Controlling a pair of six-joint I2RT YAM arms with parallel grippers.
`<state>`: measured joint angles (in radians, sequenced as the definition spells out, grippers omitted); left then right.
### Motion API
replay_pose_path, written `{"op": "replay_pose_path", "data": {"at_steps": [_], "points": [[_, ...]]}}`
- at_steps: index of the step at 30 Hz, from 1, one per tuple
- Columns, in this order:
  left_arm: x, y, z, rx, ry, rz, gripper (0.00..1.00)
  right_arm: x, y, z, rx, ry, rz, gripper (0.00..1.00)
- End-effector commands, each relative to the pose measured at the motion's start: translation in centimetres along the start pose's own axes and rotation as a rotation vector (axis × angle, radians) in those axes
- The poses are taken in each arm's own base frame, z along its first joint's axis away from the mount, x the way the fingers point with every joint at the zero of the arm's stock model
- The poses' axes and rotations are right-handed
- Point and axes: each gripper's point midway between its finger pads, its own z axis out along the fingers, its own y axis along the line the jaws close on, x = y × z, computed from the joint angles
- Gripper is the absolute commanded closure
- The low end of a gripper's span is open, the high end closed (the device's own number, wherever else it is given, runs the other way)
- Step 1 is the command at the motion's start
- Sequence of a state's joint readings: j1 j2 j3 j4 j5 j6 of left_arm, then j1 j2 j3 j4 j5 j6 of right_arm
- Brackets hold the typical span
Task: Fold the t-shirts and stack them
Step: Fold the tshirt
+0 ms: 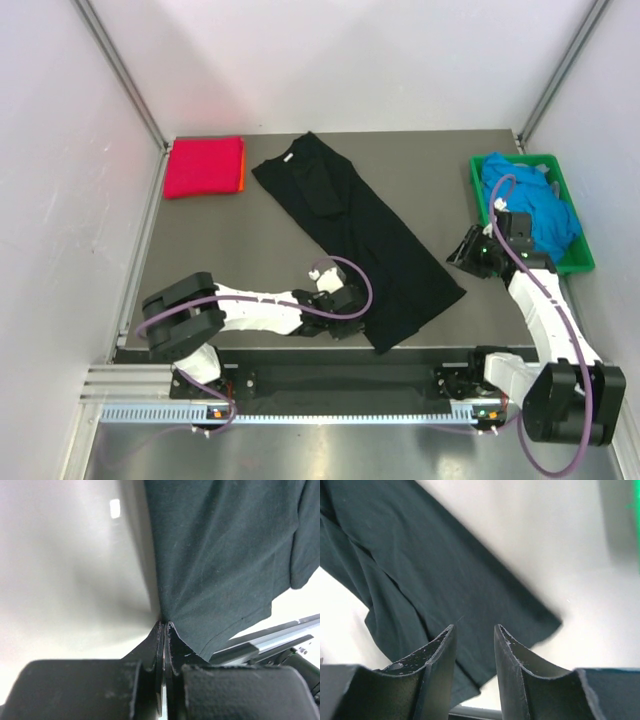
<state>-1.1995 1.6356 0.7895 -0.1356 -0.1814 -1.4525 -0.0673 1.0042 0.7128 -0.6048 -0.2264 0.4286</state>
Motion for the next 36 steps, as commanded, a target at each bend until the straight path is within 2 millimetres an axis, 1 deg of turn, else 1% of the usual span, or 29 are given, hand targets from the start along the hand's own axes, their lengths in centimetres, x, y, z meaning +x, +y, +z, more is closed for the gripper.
{"op": "replay_pose_path", "data": {"at_steps": [1,5,6,8,9,12,15,17,18,19,20,22,23,25,26,27,28,29,30,31,32,34,35,36], "points": [[-0.1,1.9,-1.0,-0.043,-0.018,0.000,1.00,-1.4,1.8,0.8,-0.089,-0.041,-0.008,0.63],[0.1,2.1,-1.4,-0.050,-0.005,0.028,1.00,-1.1,2.5,1.4,-0.101,-0.034,-0.011,0.63],[0.0,1.7,-1.6,-0.043,-0.005,0.033,1.00,-1.0,2.6,1.5,-0.101,-0.029,-0.015,0.63],[-0.2,1.9,-1.8,-0.056,-0.009,0.052,1.00,-0.9,2.6,1.7,-0.096,-0.027,-0.017,0.63],[-0.4,1.5,-2.1,-0.052,-0.015,0.051,1.00,-1.0,2.7,1.7,-0.098,-0.029,-0.014,0.63],[-0.5,1.6,-2.5,-0.066,-0.021,0.054,1.00,-1.0,2.7,1.7,-0.096,-0.032,-0.008,0.63],[0.0,1.0,-2.8,-0.041,0.006,0.053,1.00,-1.3,2.7,1.8,-0.088,-0.040,-0.002,0.63],[0.4,1.0,-2.9,-0.038,0.013,0.060,1.00,-1.2,2.8,1.9,-0.090,-0.034,-0.003,0.63],[0.4,1.2,-3.0,-0.041,0.011,0.059,1.00,-0.6,3.4,1.9,-0.104,-0.019,-0.022,0.63],[0.6,1.2,-3.1,-0.039,0.013,0.059,1.00,-0.6,3.5,1.9,-0.105,-0.019,-0.021,0.63],[0.7,1.6,-3.1,-0.047,0.016,0.055,1.00,-0.3,3.7,2.0,-0.109,-0.011,-0.025,0.63],[1.1,1.2,-3.1,-0.022,0.030,0.051,1.00,-0.1,4.0,2.1,-0.119,-0.014,-0.027,0.63],[1.4,1.2,-3.1,-0.006,0.042,0.081,0.99,0.2,4.0,2.3,-0.119,-0.006,-0.030,0.63],[1.7,0.1,-3.3,0.041,0.056,0.106,0.94,0.3,4.2,2.4,-0.123,-0.005,-0.032,0.63],[1.7,-0.4,-3.5,0.051,0.050,0.133,0.87,0.4,4.3,2.5,-0.120,-0.001,-0.036,0.63],[1.4,-0.8,-3.8,0.060,0.039,0.143,0.85,0.4,4.3,2.6,-0.120,0.000,-0.037,0.63],[0.9,-0.4,-4.0,0.033,0.015,0.156,0.77,0.4,4.3,2.6,-0.119,-0.003,-0.039,0.63],[0.4,-1.3,-4.5,0.045,-0.003,0.180,0.73,0.5,4.3,2.7,-0.119,0.000,-0.040,0.63],[0.0,-1.8,-4.9,0.047,-0.017,0.193,0.68,0.5,4.2,2.7,-0.117,0.001,-0.041,0.63],[-0.7,-1.3,-5.2,0.016,-0.047,0.242,0.68,0.5,4.2,2.8,-0.118,-0.002,-0.041,0.63],[-1.4,-2.4,-5.9,0.025,-0.073,0.249,0.68,0.6,4.1,2.9,-0.115,0.000,-0.041,0.63],[-2.8,-2.8,-6.7,0.004,-0.128,0.297,0.63,0.7,4.2,2.9,-0.118,0.004,-0.040,0.63],[-4.1,-3.3,-7.3,-0.010,-0.170,0.312,0.63,0.8,4.1,3.0,-0.118,0.008,-0.042,0.63],[-5.0,-3.5,-7.8,-0.016,-0.189,0.318,0.62,0.8,4.2,3.0,-0.119,0.006,-0.041,0.63]]}}
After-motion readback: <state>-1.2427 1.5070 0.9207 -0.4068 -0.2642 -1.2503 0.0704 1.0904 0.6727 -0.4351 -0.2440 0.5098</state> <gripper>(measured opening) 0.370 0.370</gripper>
